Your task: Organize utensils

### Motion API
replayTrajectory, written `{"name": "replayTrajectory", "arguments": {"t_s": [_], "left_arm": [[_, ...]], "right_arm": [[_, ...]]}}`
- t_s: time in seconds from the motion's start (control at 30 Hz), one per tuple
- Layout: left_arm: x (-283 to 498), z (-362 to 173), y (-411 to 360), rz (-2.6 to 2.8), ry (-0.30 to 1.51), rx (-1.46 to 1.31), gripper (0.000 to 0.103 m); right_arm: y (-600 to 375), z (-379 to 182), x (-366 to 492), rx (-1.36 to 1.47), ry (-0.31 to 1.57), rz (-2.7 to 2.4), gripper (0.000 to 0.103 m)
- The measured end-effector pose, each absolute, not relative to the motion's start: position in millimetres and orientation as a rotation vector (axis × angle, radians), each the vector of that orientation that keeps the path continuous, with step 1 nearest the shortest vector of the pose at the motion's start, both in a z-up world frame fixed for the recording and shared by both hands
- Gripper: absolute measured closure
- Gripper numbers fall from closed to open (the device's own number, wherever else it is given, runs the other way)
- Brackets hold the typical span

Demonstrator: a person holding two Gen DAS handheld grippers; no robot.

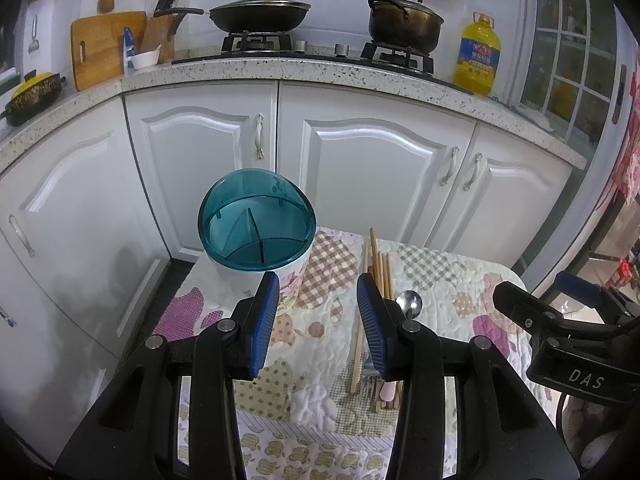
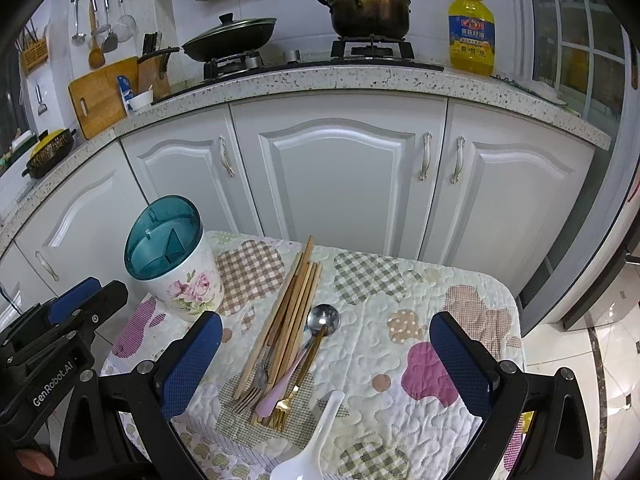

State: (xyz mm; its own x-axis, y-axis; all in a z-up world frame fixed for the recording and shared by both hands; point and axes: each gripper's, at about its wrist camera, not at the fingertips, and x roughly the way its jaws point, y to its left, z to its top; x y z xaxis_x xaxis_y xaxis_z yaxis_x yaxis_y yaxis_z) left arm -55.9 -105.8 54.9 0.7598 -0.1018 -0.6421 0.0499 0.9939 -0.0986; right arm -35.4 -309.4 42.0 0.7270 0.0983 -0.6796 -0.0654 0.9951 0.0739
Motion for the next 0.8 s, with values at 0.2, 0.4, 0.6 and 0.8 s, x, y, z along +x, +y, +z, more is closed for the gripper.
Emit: {"name": "replayTrajectory", "arguments": {"t_s": [0.2,0.4,0.6,0.8], "left_arm": [[-57.1,52.3,-106.3,-0.084,0.706,-0.076,0.063],[-56.1,49.2,-106.6,-0.087,0.715,-0.074,0.063],[-55.6,48.6,-107.5,-0.088,0.717,-0.073,0.063],[-54.4,46.0,-108.6,-0.088,0.724,-0.073,0.063]], "right_arm": [[-310.0,39.9,-32.2,0.047,0.762,0.092,0.000],[-310.1,39.0,-31.4,0.047,0.765,0.093,0.000],[-310.8,37.3,-30.3,0.048,0.772,0.088,0.000],[-311.3,34.4,-29.4,0.046,0.782,0.085,0.000]]}}
